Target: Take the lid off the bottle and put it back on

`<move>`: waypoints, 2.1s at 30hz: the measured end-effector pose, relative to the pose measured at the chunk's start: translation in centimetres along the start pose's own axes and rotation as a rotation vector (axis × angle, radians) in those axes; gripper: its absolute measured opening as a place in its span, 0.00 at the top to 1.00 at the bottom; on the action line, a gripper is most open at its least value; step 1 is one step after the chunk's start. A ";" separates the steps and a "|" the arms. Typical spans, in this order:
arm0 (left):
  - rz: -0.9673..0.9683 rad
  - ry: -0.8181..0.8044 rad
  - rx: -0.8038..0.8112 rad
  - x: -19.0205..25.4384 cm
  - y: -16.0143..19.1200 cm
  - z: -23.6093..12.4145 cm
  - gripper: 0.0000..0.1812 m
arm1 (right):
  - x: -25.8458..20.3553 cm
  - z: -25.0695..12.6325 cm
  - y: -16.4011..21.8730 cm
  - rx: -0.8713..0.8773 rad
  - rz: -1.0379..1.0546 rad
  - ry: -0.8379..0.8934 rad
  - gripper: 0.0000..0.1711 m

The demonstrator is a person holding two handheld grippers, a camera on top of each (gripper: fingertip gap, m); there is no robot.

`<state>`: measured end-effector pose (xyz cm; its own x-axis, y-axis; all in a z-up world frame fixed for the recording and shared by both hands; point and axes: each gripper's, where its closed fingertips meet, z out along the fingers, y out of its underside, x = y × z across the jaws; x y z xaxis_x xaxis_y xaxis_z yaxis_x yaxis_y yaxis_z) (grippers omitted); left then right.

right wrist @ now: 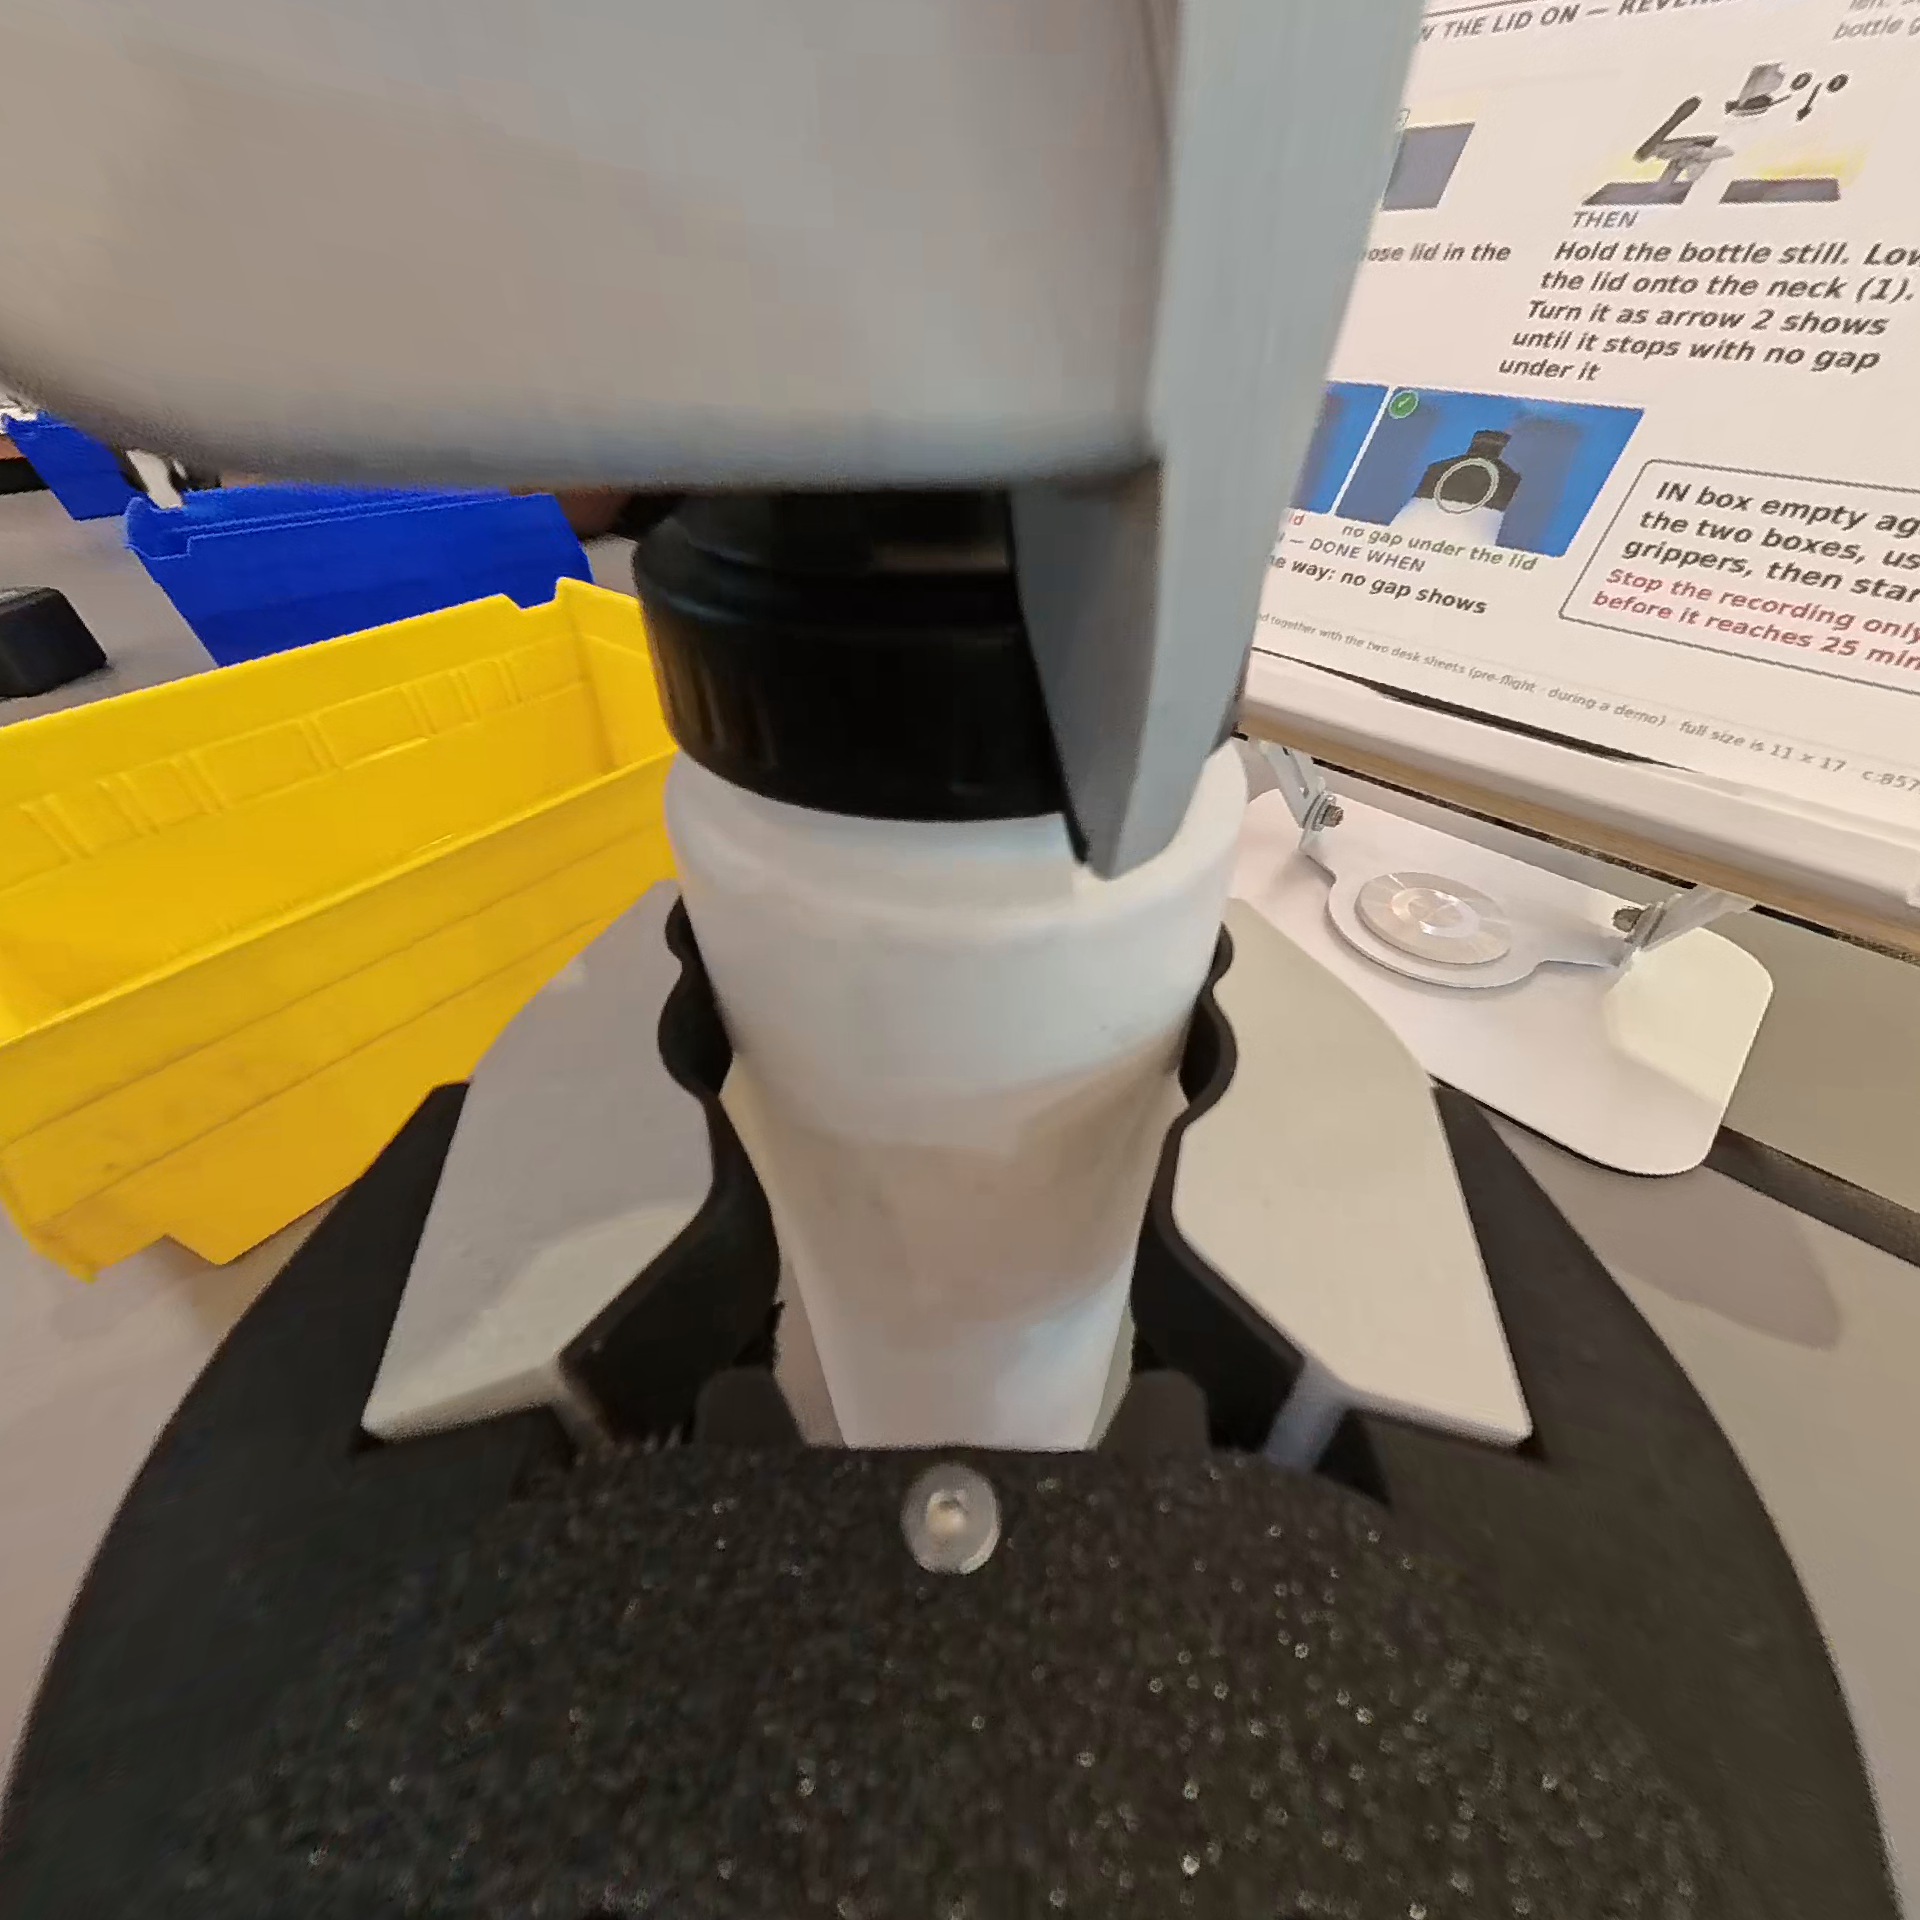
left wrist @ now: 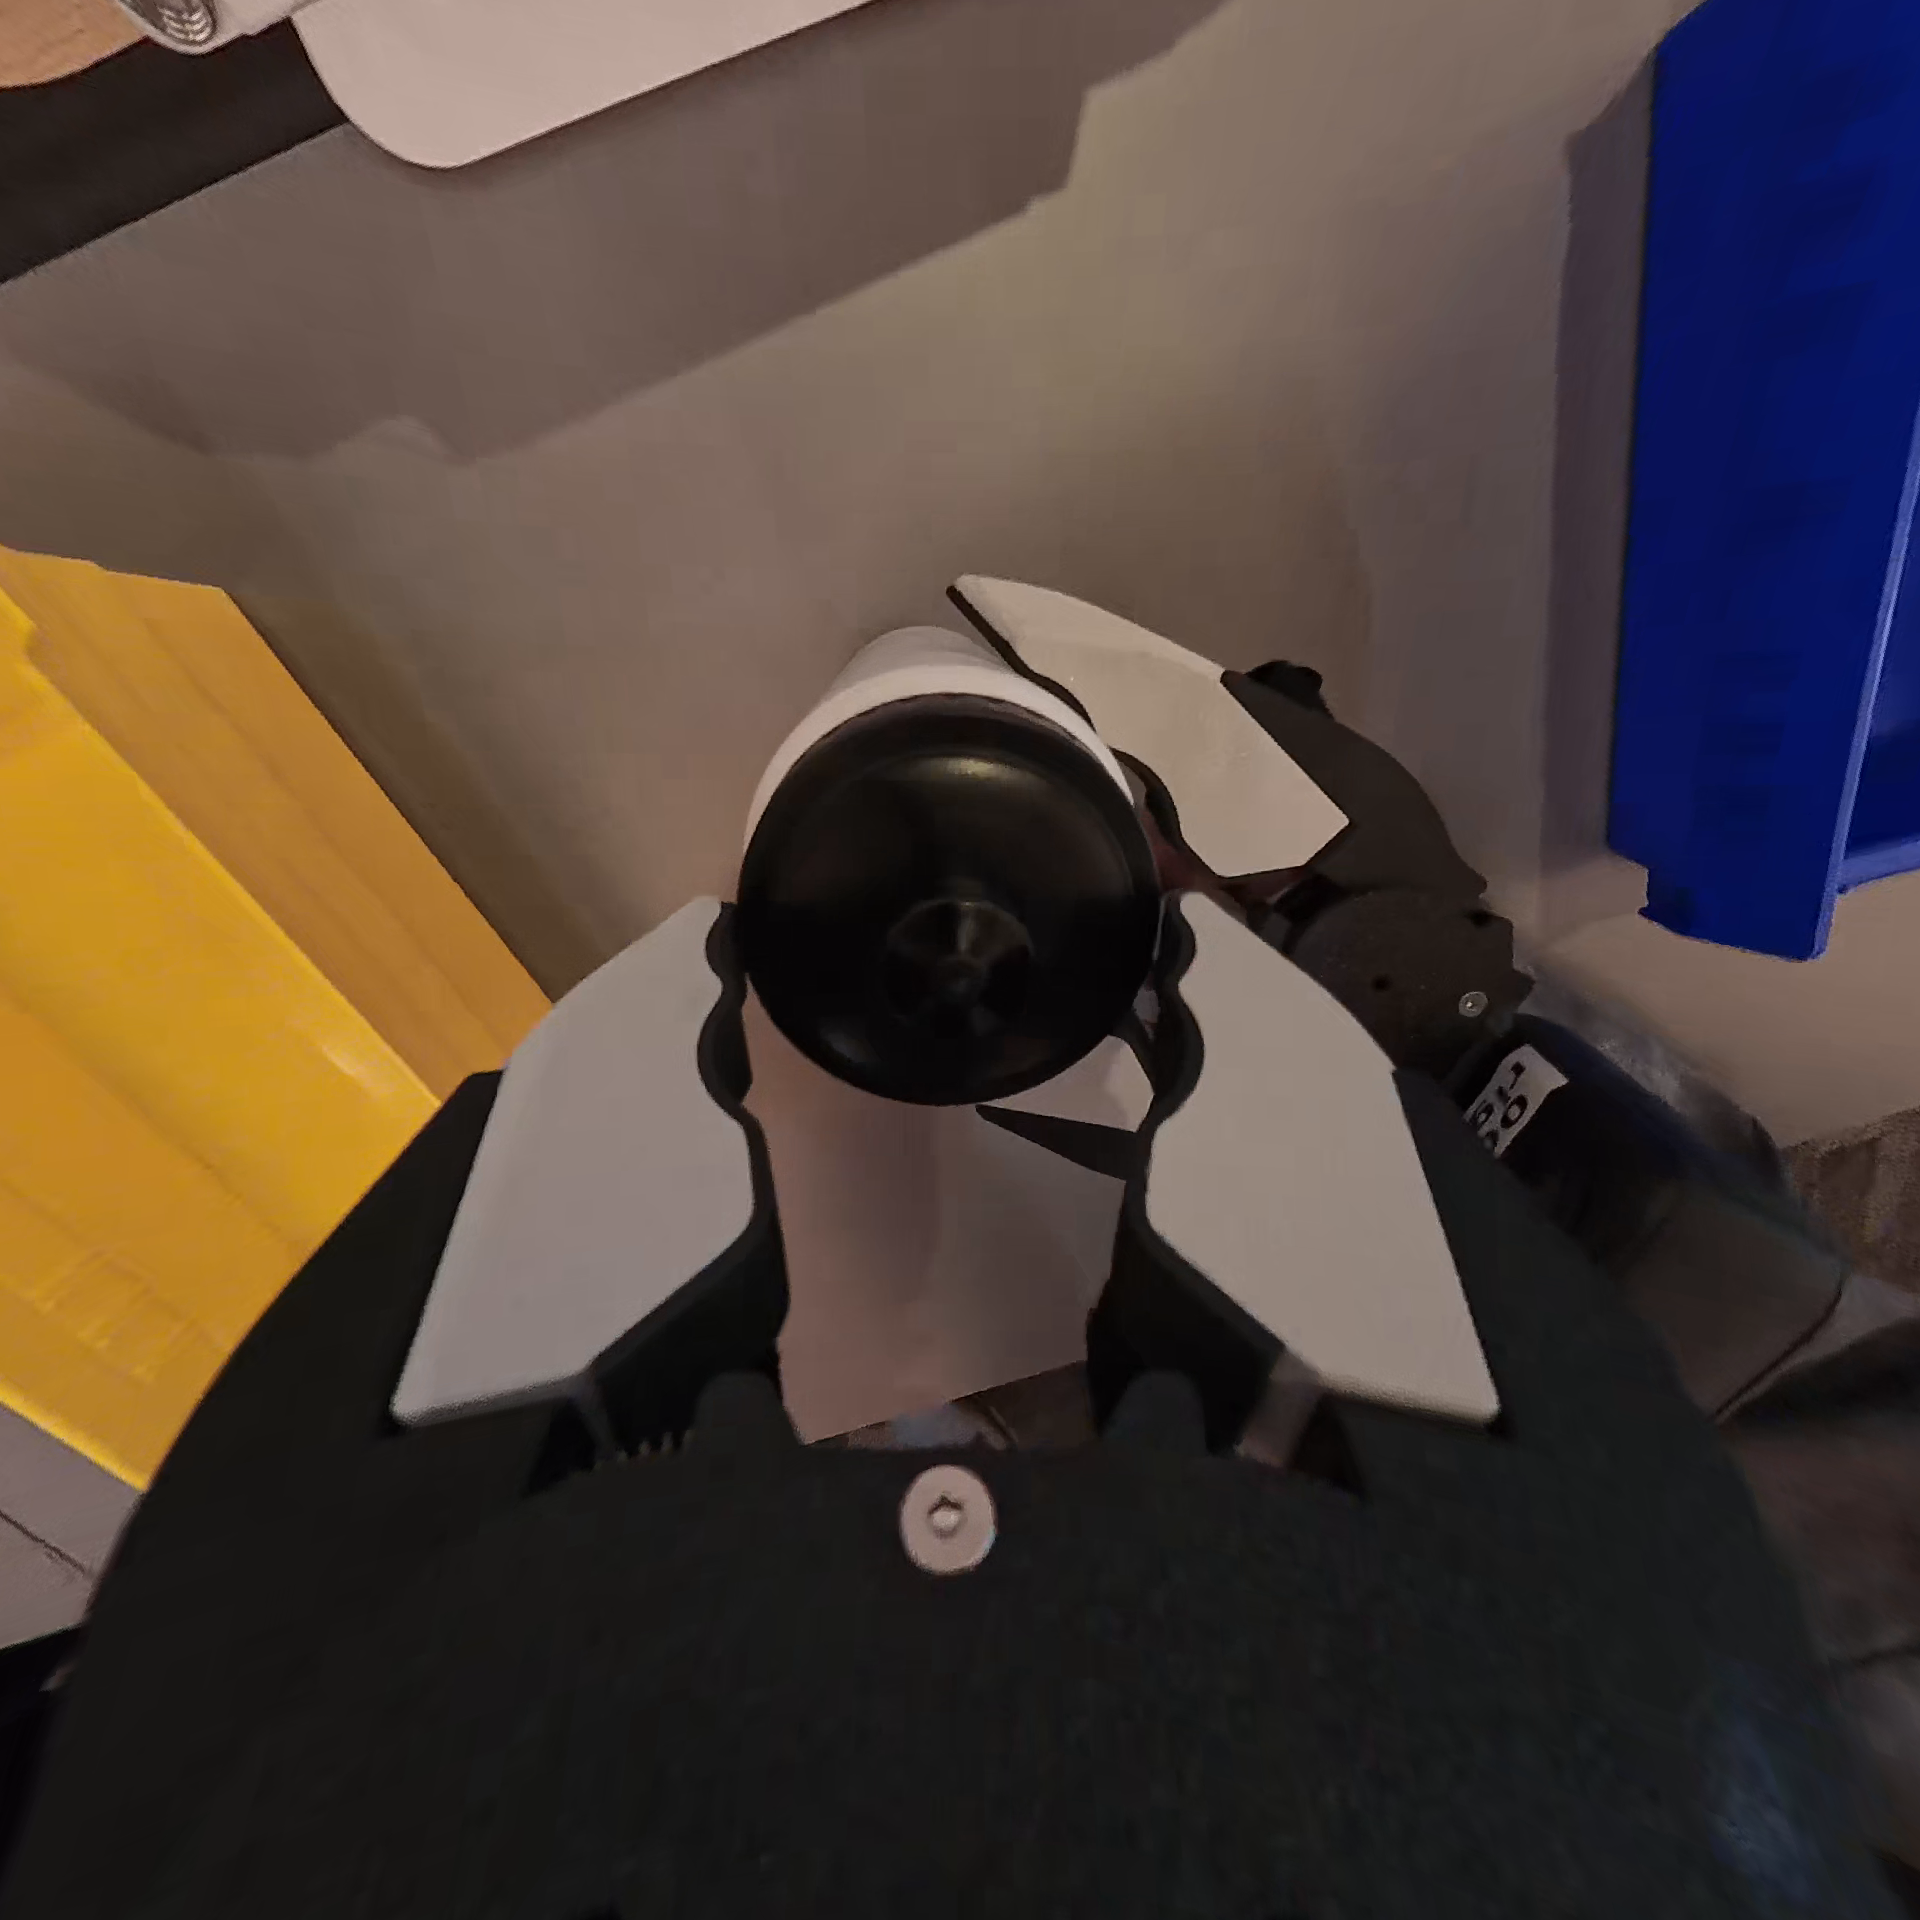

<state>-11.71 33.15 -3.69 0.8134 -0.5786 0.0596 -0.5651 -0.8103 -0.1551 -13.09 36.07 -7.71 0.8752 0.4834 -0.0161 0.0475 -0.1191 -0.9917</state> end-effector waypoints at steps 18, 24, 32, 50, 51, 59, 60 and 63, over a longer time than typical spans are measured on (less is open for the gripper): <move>1.328 0.073 0.020 -1.6 0.7 -3.6 0.48 | -0.8 -0.2 -0.1 0.027 -0.012 -0.137 0.49; 1.420 0.174 0.040 -0.5 0.1 -2.5 0.47 | -0.9 -0.3 0.0 0.022 -0.018 -0.149 0.49; 1.465 0.255 0.003 -0.5 0.3 -0.3 0.60 | -0.8 -0.3 0.0 0.005 -0.012 -0.134 0.49; 0.640 -0.007 -0.067 -0.5 0.8 -0.5 0.60 | -0.6 -0.2 0.0 0.016 -0.011 -0.037 0.49; 0.595 -0.029 -0.076 -0.5 0.8 -0.6 0.60 | -0.6 -0.2 0.0 0.018 -0.012 -0.036 0.49; 0.154 -0.070 -0.043 0.0 0.5 -0.5 0.60 | -0.3 -0.2 0.0 0.020 -0.006 0.000 0.49; 0.120 -0.069 -0.040 0.0 0.5 -0.5 0.60 | -0.3 -0.2 0.0 0.020 -0.006 -0.003 0.49; 0.086 -0.065 -0.048 0.1 0.5 -0.4 0.60 | -0.3 -0.3 0.0 0.019 -0.005 -0.011 0.49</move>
<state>-11.99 32.65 -3.36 0.7681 -0.6401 -0.0166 -0.6377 -0.7624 -0.1098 -13.24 35.67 -7.64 0.8696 0.4936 -0.0129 0.0423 -0.1004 -0.9940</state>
